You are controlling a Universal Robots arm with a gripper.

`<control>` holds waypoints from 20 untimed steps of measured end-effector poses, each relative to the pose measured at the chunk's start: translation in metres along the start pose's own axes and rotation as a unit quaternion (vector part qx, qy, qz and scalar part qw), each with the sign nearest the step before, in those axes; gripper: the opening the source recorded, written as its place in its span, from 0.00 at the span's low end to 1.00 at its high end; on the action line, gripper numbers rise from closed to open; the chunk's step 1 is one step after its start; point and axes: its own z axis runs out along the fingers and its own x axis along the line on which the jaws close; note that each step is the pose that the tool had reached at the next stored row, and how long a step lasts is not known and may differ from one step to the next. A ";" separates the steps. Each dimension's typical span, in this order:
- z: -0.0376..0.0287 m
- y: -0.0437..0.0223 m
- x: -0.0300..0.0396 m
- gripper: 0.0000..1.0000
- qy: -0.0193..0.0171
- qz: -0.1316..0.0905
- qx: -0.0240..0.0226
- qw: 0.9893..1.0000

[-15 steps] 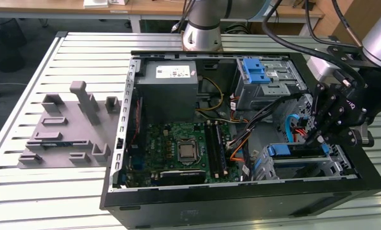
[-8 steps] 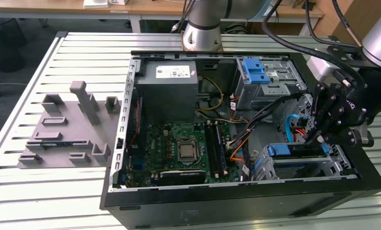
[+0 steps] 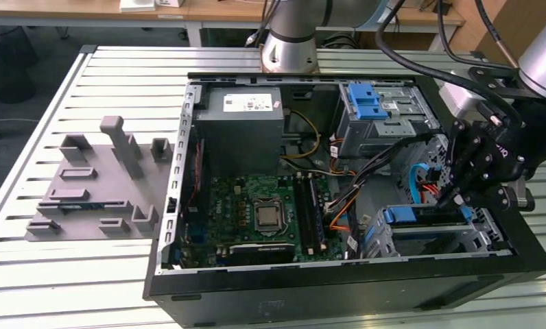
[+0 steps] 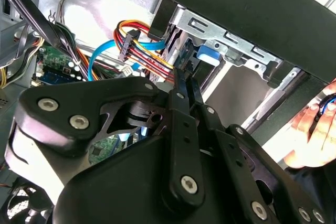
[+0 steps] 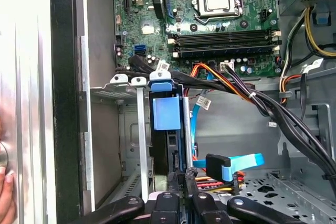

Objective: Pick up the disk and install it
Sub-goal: 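Insert the first disk wire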

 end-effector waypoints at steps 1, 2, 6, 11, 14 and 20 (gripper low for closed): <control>0.0000 0.0000 0.0002 0.16 0.000 0.000 0.000 1.000; 0.0000 -0.0001 0.0005 0.16 0.000 0.000 0.000 1.000; 0.0002 -0.0001 0.0012 0.16 0.000 0.000 0.000 1.000; 0.0015 -0.0003 0.0020 0.16 0.000 0.000 0.000 1.000; 0.0026 -0.0005 0.0022 0.16 0.000 0.000 0.000 1.000; 0.0029 -0.0008 0.0021 0.16 0.000 0.000 0.000 1.000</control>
